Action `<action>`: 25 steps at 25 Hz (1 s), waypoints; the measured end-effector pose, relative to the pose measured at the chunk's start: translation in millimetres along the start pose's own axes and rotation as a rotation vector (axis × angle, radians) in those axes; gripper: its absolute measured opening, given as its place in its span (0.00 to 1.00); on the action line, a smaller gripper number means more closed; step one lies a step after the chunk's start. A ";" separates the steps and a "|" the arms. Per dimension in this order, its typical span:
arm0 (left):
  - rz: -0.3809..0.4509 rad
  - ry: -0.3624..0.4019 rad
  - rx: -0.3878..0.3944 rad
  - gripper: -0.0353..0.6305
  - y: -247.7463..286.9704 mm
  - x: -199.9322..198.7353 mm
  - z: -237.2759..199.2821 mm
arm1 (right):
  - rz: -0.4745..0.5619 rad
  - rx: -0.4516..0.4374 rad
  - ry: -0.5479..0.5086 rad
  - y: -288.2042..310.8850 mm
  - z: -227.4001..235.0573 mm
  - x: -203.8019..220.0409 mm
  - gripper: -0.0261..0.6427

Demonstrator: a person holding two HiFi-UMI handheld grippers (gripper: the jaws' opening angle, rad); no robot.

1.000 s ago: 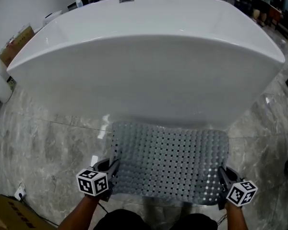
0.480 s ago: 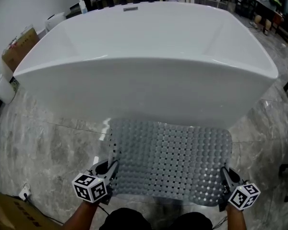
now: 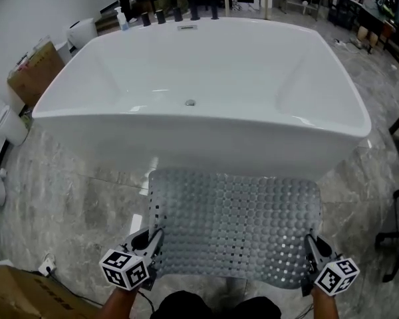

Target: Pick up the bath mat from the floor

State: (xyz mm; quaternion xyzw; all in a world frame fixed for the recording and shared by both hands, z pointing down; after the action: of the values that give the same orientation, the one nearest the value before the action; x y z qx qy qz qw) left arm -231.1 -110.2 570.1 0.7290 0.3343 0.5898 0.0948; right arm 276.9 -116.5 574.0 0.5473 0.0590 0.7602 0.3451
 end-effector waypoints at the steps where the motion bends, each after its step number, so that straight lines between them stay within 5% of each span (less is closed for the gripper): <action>1: 0.003 -0.001 -0.003 0.14 -7.2 -8.6 4.1 | -0.001 0.000 0.001 -5.1 -4.7 -9.0 0.11; 25: 0.083 0.015 -0.002 0.14 -177.4 -208.7 95.8 | 0.072 -0.032 -0.006 -152.2 -116.0 -210.6 0.11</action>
State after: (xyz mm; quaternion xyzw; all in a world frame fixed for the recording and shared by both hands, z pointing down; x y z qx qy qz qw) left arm -226.1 -76.2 281.9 0.7377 0.3037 0.5990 0.0685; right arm 279.9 -92.3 290.5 0.5457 0.0262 0.7713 0.3264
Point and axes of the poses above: the fingertips, and each gripper's own axes: y forward along the fingers, z to its right, x out of its underside, the point moved 10 cm from there along -y, backward along the fingers, and after that the axes turned 2 degrees about -z, right-handed, at the moved point
